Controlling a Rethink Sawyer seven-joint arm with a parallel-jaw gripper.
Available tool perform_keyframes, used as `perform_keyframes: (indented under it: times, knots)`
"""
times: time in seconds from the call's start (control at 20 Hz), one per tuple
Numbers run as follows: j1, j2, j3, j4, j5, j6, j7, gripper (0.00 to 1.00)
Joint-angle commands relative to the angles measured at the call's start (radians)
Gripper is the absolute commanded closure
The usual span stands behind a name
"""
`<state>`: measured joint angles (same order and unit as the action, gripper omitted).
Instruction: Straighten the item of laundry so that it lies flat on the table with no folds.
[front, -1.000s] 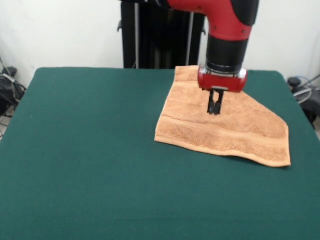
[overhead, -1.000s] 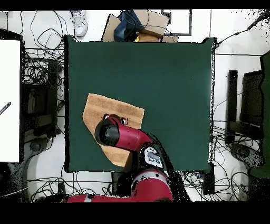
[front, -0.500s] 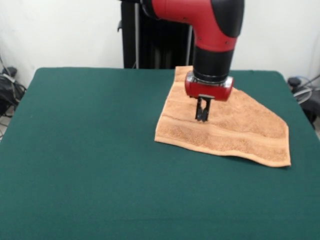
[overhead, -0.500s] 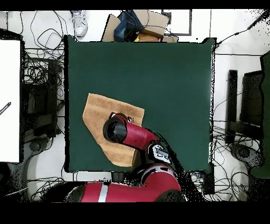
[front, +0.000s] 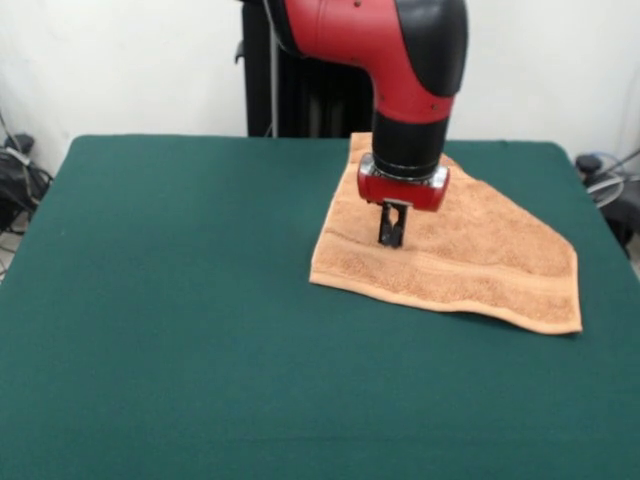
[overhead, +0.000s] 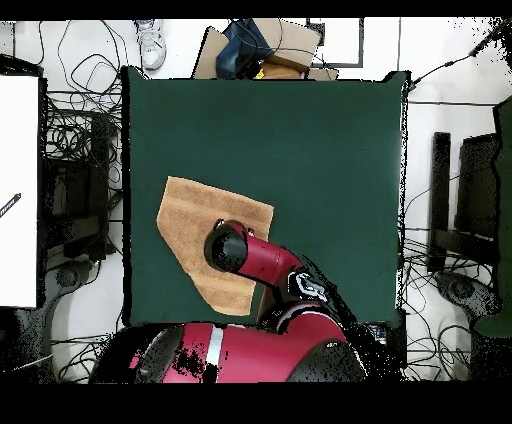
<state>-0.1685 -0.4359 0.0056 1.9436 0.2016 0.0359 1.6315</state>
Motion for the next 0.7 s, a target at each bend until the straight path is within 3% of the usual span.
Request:
perform_keyframes:
  times: [0.05,0.7]
  knots:
    - [-0.002,0.067,0.031,-0.11,-0.03,-0.005,0.117,1.0]
    - [-0.033,0.164,0.003,-0.221,-0.078,-0.033,0.091,1.0]
